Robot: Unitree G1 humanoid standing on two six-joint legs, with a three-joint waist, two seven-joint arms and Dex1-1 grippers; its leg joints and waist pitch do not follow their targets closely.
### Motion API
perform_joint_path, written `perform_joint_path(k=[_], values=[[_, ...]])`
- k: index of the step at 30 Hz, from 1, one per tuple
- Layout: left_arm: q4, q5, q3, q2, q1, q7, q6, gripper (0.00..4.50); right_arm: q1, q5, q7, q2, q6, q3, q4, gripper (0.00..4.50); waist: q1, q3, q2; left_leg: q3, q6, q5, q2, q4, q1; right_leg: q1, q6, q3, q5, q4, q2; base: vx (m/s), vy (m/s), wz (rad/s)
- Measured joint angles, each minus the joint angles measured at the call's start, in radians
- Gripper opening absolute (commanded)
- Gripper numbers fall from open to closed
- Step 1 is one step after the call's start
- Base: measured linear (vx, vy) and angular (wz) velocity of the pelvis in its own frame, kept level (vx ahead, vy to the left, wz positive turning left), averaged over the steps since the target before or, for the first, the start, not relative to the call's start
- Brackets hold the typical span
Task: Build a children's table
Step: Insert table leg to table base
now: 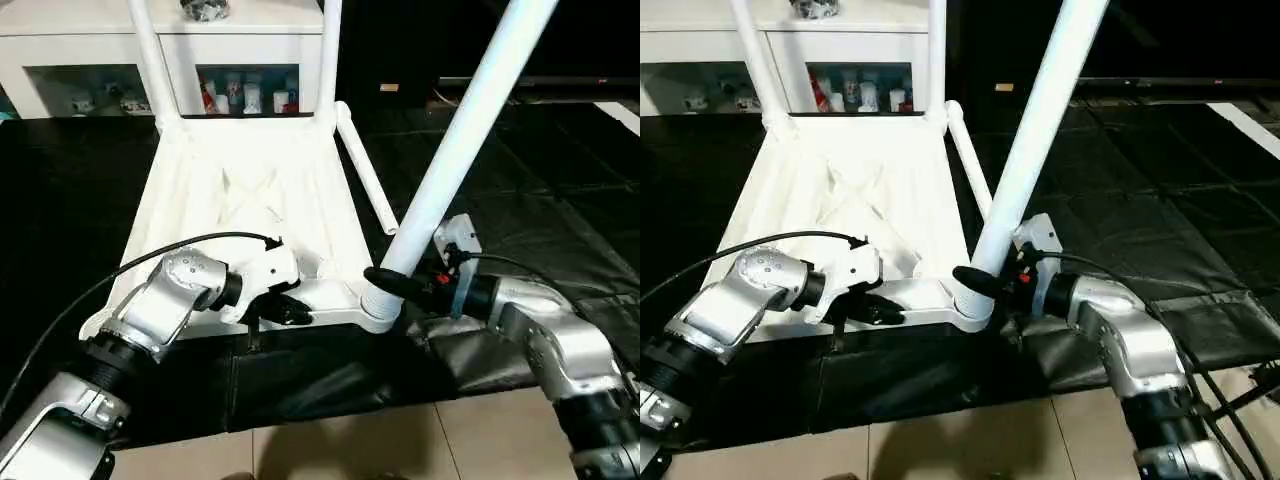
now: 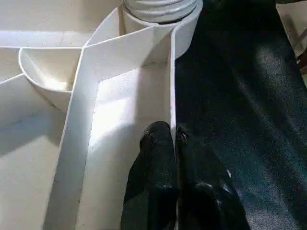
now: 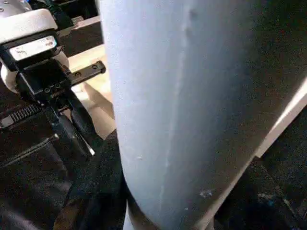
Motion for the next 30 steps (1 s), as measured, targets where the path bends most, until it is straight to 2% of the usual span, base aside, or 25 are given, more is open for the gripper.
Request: perform_joint_path(k=[12,20,26,30], values=[[0.005,0.005,0.001,-0.004,0.000,0.008,0.000,0.00,-0.024,0.000,0.046,0.011,-0.060,-0.002,0.085,1.91,-0.001,-0.002,-0.006,0.001,0.002,0.001,0.000,0.000,0.001,0.001,0.000,0.000,0.000,0.000,0.000,0.000,0.000,0.00],[0.062,0.005,0.021,-0.044,-0.016,0.036,0.000,0.00,0.011,0.046,-0.001,0.084,-0.127,-0.091,0.163,1.91,-0.002,-0.002,-0.007,0.004,0.002,0.003,0.001,0.000,0.001,0.002,-0.003,0.001,0.002,0.000,-0.001,0.000,0.000,0.00],[0.087,0.002,0.025,-0.058,-0.023,0.040,-0.009,0.00,0.071,0.059,-0.028,0.135,-0.205,-0.137,0.166,1.91,0.000,-0.002,-0.007,0.007,0.003,0.004,0.002,0.000,0.001,0.003,-0.004,0.001,0.002,-0.002,-0.002,0.000,0.000,0.00],[0.100,0.000,0.026,-0.062,-0.026,0.040,-0.021,0.00,0.096,0.075,-0.040,0.146,-0.239,-0.146,0.161,1.91,0.000,-0.002,-0.006,0.013,0.003,0.004,0.006,0.000,0.001,0.003,-0.004,0.001,0.002,-0.003,-0.002,0.000,0.000,0.00]])
